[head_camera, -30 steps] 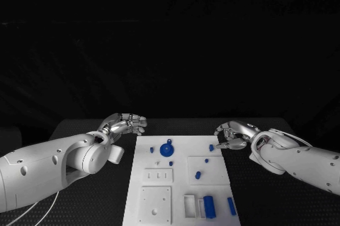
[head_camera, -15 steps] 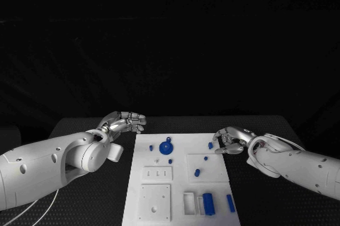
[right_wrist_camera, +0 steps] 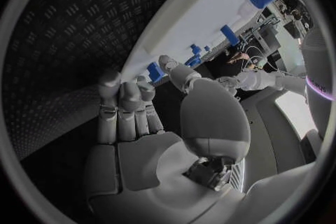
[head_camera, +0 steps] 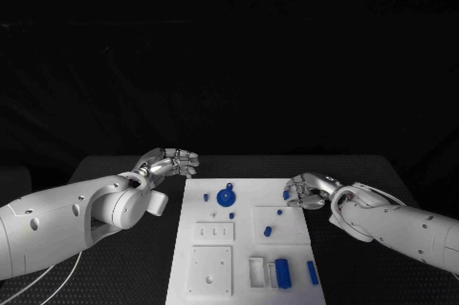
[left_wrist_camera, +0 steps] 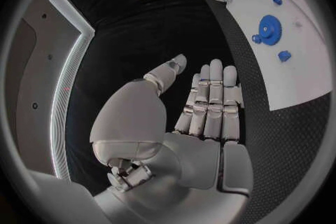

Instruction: Assemble the parts on the task board

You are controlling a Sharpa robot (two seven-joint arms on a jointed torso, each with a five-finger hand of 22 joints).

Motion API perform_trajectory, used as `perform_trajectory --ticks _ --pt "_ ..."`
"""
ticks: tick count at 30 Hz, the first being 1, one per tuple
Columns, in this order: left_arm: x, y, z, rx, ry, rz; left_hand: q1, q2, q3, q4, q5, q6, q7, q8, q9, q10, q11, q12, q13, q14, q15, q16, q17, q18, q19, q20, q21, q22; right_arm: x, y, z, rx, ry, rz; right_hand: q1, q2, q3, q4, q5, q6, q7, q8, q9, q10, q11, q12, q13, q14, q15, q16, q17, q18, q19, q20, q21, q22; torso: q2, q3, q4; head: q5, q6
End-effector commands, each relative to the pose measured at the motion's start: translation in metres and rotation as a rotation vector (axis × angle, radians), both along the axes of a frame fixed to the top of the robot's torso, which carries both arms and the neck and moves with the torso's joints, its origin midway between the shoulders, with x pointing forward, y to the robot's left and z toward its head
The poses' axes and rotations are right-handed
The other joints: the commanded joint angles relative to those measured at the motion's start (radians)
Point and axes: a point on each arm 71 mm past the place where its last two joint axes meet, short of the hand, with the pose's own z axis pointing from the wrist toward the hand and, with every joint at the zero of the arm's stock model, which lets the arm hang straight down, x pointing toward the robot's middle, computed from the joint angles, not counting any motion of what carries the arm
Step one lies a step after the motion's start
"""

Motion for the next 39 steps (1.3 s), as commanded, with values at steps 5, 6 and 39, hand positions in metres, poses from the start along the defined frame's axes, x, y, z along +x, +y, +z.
perform_trajectory --ticks 5,6,39 --pt "-0.0010 -0.0023 0.0015 -0.008 -0.011 -0.020 -0.011 0.001 0.003 -0.001 -0.001 -0.002 0.001 -0.005 0.002 -0.008 0.000 -0.006 -0.001 0.003 0.007 -0.006 0.001 0.015 -0.007 0.003 0.003 0.019 -0.0005 0.0037 -0.0028 0.003 0.008 0.012 0.012 0.018 0.027 0.015 -0.005 0.038 0.010 0.013 0.006 -0.009 0.003 0.006 -0.002 0.000 -0.009 -0.002 0.004 0.064 0.005 -0.001 0.002 0.018 -0.001 -0.0004 -0.0029 0.004 -0.004" --pt "-0.0009 -0.0024 0.0014 -0.008 -0.011 -0.020 -0.011 0.001 0.003 -0.001 -0.001 -0.002 0.001 -0.005 0.002 -0.008 0.000 -0.006 -0.001 0.003 0.007 -0.007 0.001 0.015 -0.007 0.003 0.003 0.019 -0.0004 0.0041 -0.0028 0.003 0.008 0.012 0.013 0.020 0.030 0.015 -0.005 0.040 0.009 0.014 0.007 -0.009 0.002 0.007 -0.002 0.000 -0.009 -0.002 0.005 0.064 0.005 -0.001 0.003 0.019 -0.001 -0.0004 -0.0030 0.004 -0.004" --pt "-0.0014 -0.0019 0.0015 -0.006 -0.009 -0.022 -0.011 0.001 0.004 -0.001 -0.001 -0.002 0.002 -0.005 0.002 -0.008 0.000 -0.006 -0.001 0.003 0.007 -0.008 0.003 0.016 -0.007 0.003 0.004 0.018 0.0015 0.0107 -0.0032 0.004 0.000 0.015 0.006 0.078 0.051 0.009 -0.005 0.103 -0.012 0.050 0.022 -0.003 -0.018 0.009 -0.006 0.002 -0.028 -0.001 0.012 0.064 0.002 -0.002 0.016 0.020 -0.004 -0.0024 -0.0038 0.008 -0.007"
